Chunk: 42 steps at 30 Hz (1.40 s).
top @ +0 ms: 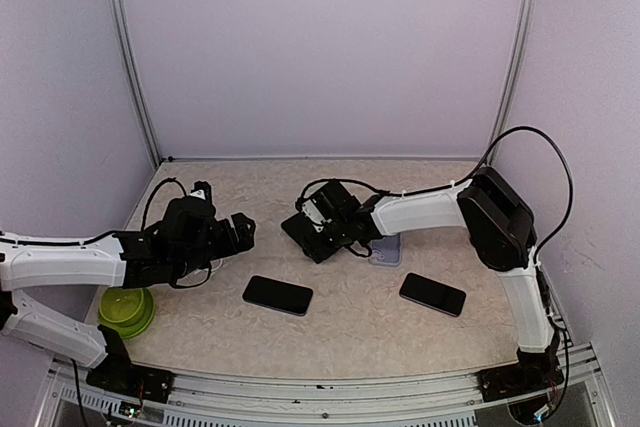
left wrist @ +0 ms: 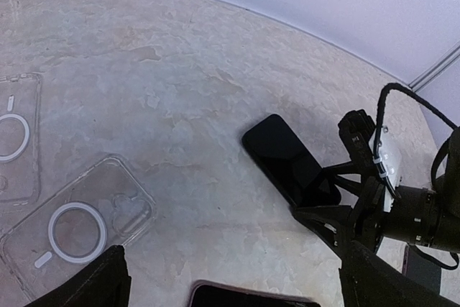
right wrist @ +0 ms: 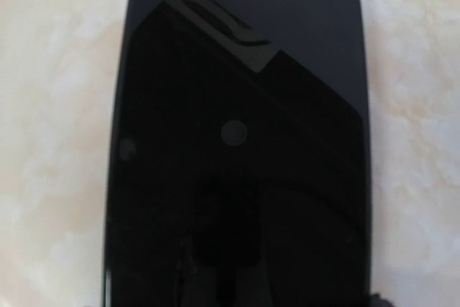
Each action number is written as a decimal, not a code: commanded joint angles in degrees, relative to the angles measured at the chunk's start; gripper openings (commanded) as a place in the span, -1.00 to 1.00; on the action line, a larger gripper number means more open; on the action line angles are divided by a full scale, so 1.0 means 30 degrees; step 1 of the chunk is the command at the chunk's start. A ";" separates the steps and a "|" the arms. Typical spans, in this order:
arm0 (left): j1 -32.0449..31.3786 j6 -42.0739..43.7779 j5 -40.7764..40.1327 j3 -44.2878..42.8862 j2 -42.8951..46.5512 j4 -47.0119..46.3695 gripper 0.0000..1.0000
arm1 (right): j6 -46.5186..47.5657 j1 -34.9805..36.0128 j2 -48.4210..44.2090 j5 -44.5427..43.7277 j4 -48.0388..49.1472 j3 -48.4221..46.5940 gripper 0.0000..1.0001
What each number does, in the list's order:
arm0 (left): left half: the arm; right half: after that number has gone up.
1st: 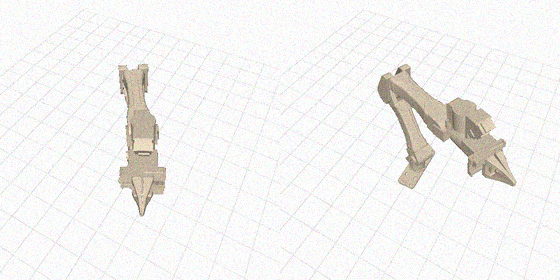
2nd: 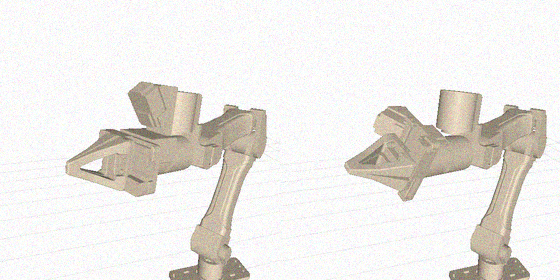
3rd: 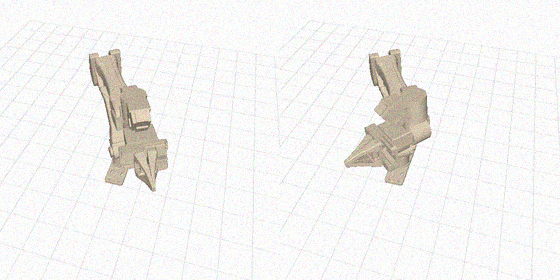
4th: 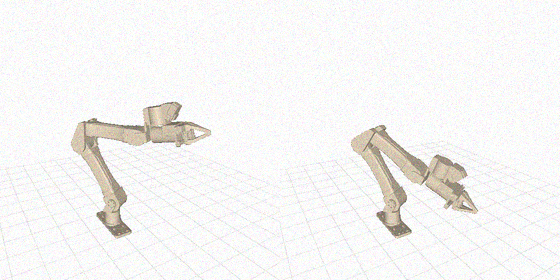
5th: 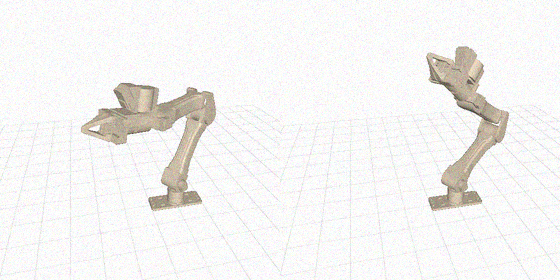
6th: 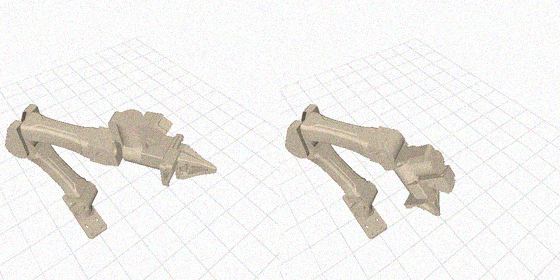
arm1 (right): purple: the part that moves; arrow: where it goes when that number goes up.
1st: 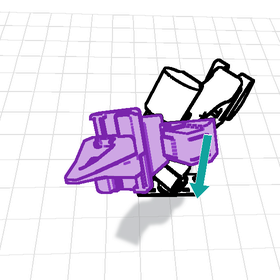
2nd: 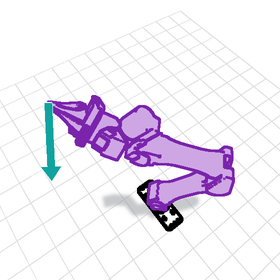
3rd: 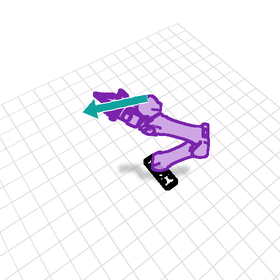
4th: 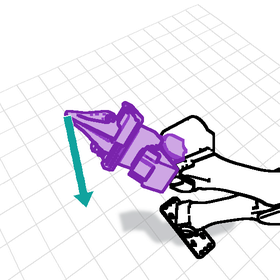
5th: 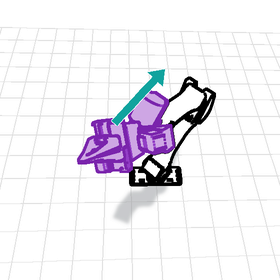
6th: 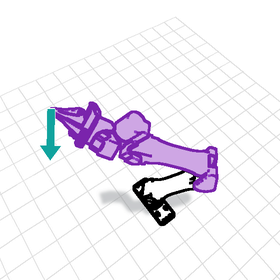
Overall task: Put the phone into the phone case
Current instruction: Pick up the phone at the center of the board, then pass from the right arm to the left
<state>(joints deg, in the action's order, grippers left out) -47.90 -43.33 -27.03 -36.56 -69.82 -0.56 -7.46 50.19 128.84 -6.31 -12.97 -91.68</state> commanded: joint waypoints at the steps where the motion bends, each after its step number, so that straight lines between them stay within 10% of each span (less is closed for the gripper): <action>1: 0.0483 -0.0006 0.0840 0.0161 -0.0250 -0.0801 0.98 | 0.1089 0.0180 -0.1554 -0.0026 0.1803 0.1132 0.26; 42: 0.1889 0.3290 1.1132 0.1041 -0.1038 -0.5980 0.96 | 0.6654 0.2797 -1.0961 0.1338 1.0165 1.2119 0.27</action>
<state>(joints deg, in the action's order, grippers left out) -42.76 -34.17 -0.34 -34.06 -72.25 -14.48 10.41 57.60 100.12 -2.59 11.03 -56.77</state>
